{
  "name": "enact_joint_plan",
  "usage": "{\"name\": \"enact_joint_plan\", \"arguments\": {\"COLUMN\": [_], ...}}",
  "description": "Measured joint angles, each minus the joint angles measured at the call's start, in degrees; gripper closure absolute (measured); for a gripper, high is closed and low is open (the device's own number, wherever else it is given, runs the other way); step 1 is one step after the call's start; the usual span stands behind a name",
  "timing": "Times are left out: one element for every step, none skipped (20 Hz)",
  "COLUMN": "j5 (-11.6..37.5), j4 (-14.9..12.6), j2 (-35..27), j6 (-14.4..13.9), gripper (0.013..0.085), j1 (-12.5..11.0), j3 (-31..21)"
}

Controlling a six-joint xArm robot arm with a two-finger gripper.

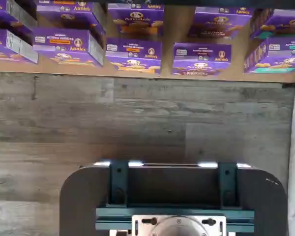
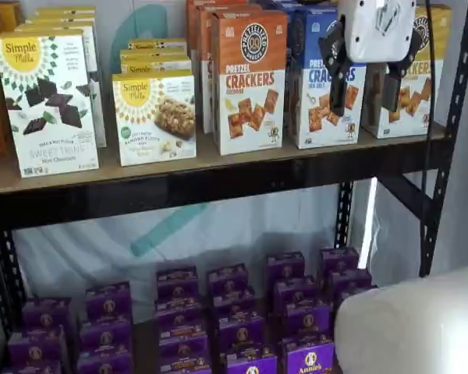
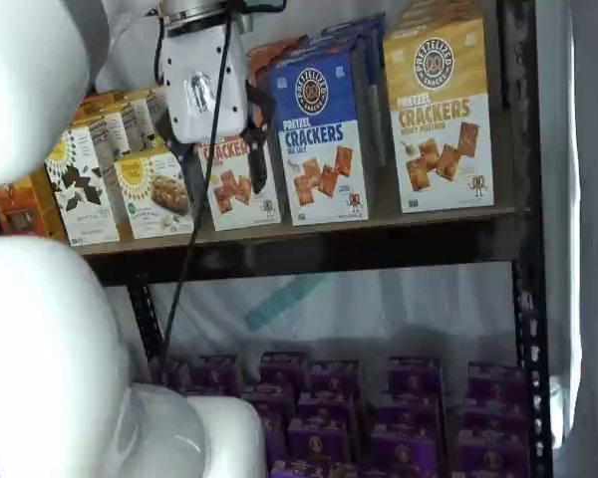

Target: Retrieve the yellow and white box located on the top shelf, the sixth one from the left

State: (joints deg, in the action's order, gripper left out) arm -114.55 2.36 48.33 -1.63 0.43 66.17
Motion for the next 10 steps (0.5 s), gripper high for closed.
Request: {"name": "enact_joint_plan", "arguments": {"j5": [-0.4,-1.0,-1.2,-1.3,-1.3,-1.2,-1.1,-0.9,-0.7,-0.2], "j4": [0.9,2.3,3.0,3.3,3.4,3.4,3.4,3.2,2.8,2.1], "j2": [-0.2,-0.5,-0.6,-0.6,-0.6,-0.5,-0.5,-0.4,-0.4,-0.3], "j6": [0.4,1.0,1.3,1.5,1.6,1.8,2.0,2.1,2.2,2.3], "gripper": [0.013,0.013,0.013,0.013,0.013,0.013,0.013,0.013,0.013,0.013], "j1": [-0.8,-2.2,-2.7,-3.0,-3.2,-3.3,-3.5,-3.5,-3.4,-3.2], "j3": [0.2,0.4,0.5,0.5,0.5,0.5,0.5,0.5,0.4,0.3]}}
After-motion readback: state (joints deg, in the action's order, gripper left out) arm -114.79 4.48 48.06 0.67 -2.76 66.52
